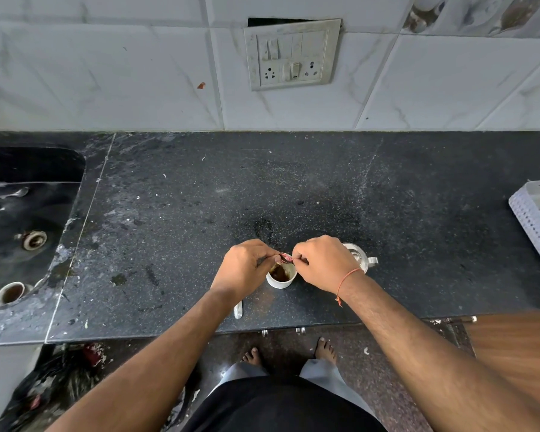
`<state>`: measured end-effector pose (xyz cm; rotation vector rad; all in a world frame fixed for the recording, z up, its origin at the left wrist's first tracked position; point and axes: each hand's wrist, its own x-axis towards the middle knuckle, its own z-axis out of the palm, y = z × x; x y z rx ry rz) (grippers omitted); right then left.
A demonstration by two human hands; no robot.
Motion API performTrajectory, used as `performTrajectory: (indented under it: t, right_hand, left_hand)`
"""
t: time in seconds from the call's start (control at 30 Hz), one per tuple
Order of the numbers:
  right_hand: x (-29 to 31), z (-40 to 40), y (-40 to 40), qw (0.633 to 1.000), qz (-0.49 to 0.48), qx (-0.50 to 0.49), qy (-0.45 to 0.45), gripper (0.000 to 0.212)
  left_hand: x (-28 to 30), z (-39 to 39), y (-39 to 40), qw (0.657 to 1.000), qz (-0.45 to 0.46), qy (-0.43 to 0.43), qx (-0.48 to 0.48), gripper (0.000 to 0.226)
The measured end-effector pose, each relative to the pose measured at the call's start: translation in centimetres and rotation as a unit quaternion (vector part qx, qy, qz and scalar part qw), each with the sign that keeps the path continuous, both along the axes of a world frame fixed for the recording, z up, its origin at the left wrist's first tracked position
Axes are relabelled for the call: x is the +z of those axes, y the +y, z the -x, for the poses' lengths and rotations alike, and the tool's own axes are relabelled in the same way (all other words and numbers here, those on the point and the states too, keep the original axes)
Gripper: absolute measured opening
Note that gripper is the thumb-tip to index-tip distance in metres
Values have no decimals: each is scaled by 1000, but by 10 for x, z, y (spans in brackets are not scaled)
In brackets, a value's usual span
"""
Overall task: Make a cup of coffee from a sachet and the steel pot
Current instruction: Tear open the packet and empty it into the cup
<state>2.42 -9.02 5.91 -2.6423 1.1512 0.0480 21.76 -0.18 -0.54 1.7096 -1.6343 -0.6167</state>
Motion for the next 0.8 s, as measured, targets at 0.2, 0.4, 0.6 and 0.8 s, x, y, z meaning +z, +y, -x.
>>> performTrajectory:
  t: [0.2,0.4,0.6,0.8]
  right_hand:
    - [1,-7,1,1000,-5,-12,19,20]
    - [1,-10,0,1000,-14,-7,18,20]
    - [0,-7,0,1000,-22,-14,16,17]
    - [-2,-1,0,999,-19,-47,1,14]
  left_hand:
    - [3,1,1,999,13,-36,-3,9]
    - [8,2,0,999,17,-40,4,11]
    - [9,4,3,998,30,-60,-9,8]
    - [11,4,3,997,37,-68,-12,9]
